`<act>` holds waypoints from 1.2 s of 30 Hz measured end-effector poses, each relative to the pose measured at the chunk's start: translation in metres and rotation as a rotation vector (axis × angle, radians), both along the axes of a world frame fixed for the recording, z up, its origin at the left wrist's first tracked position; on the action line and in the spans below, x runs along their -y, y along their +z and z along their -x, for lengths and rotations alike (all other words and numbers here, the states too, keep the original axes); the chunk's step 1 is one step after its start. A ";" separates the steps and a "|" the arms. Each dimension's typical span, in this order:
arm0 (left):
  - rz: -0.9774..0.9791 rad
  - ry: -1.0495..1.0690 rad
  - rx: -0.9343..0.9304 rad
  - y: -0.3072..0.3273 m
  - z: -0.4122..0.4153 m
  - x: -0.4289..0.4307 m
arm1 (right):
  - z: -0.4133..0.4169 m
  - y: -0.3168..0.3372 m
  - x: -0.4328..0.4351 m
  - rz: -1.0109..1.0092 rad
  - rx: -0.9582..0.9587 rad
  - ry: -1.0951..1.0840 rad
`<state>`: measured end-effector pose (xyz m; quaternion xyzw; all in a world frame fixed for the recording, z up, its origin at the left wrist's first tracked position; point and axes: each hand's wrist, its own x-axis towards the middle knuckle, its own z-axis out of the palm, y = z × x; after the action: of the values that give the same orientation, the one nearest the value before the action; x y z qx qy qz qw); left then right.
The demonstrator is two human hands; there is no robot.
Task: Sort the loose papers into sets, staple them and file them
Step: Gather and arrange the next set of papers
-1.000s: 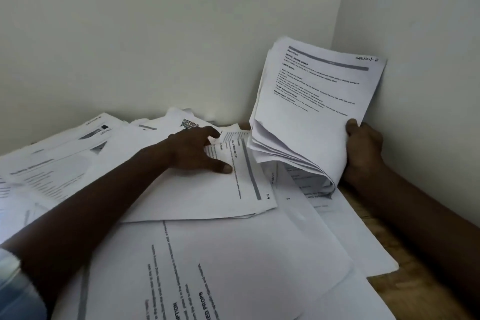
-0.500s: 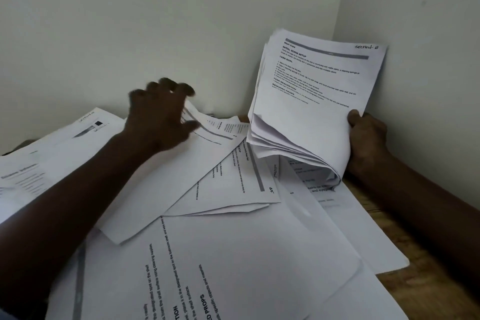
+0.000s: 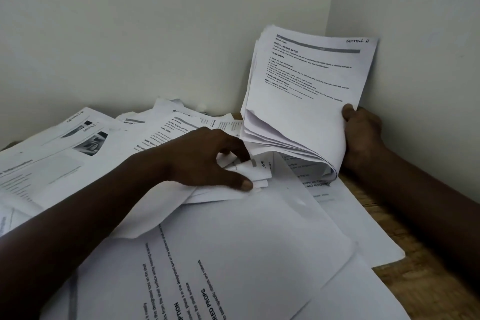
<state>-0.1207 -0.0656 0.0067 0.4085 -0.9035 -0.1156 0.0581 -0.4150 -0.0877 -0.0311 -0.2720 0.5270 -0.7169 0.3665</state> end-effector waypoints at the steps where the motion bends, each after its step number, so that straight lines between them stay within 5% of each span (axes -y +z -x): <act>1: 0.005 -0.003 -0.054 -0.003 -0.002 0.002 | 0.001 0.000 0.000 -0.006 -0.004 0.002; 7: 0.015 -0.019 -0.255 -0.008 -0.010 0.012 | 0.001 0.000 0.001 -0.022 0.003 0.012; 12: 0.325 -0.132 -0.165 0.002 -0.012 0.010 | -0.002 0.002 -0.001 -0.041 0.004 0.007; 18: -0.041 -0.026 0.169 0.007 -0.004 -0.004 | -0.002 0.003 -0.003 -0.029 0.018 0.017; 30: 0.090 0.145 0.031 -0.013 -0.001 0.004 | -0.002 0.003 -0.003 -0.021 0.005 -0.016; 36: 0.088 0.128 0.134 -0.023 0.001 0.001 | -0.001 0.001 -0.001 -0.024 -0.004 -0.007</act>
<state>-0.1217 -0.0666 -0.0159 0.4692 -0.8817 -0.0441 0.0228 -0.4143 -0.0862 -0.0303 -0.2668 0.5373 -0.7114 0.3662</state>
